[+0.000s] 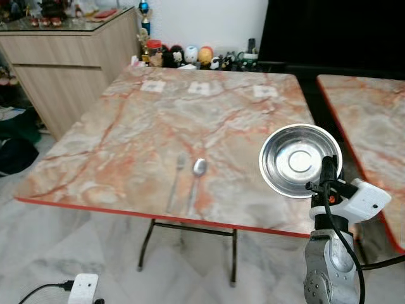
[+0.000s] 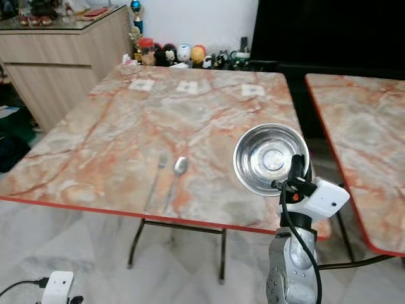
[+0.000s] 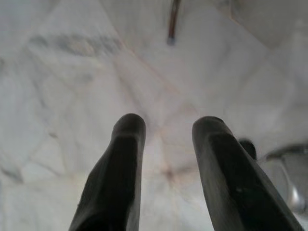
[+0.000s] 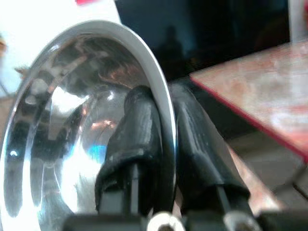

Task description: Setting the table

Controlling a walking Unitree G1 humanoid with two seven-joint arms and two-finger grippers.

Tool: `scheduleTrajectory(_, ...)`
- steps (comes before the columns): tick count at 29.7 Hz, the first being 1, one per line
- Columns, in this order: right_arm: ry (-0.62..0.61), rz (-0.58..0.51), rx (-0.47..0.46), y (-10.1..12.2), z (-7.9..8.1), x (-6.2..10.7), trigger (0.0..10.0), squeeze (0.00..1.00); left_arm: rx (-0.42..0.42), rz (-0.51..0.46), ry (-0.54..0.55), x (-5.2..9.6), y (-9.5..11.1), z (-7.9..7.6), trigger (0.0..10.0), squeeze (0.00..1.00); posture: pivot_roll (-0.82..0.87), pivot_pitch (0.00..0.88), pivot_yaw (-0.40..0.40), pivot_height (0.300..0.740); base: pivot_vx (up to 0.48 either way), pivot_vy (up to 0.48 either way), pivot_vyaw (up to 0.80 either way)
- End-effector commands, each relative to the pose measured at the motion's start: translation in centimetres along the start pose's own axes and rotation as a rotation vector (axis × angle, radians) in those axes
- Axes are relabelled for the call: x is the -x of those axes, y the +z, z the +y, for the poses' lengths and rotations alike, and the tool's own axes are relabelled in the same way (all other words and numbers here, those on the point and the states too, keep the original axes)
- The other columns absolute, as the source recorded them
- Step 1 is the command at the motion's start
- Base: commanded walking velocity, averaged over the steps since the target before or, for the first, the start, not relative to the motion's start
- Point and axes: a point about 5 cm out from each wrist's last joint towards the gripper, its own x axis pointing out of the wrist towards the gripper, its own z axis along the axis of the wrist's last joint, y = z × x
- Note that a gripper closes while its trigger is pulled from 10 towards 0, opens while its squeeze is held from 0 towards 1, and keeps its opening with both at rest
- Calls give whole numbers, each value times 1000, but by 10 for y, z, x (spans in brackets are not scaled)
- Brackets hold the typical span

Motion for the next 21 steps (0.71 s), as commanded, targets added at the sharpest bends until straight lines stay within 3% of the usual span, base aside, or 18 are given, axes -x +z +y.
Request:
scheduleTrajectory(1,-24,-15,-73,-1,11,2,10000,0,-18,-6,0,-1,3,1,10000,0,73,37,15,740,0,-480,0)
scheduleTrajectory(21,-30,-18,-73,-1,11,1,10000,0,-14,-4,0,-1,2,0,10000,0,77,38,6,740,0,-480,0)
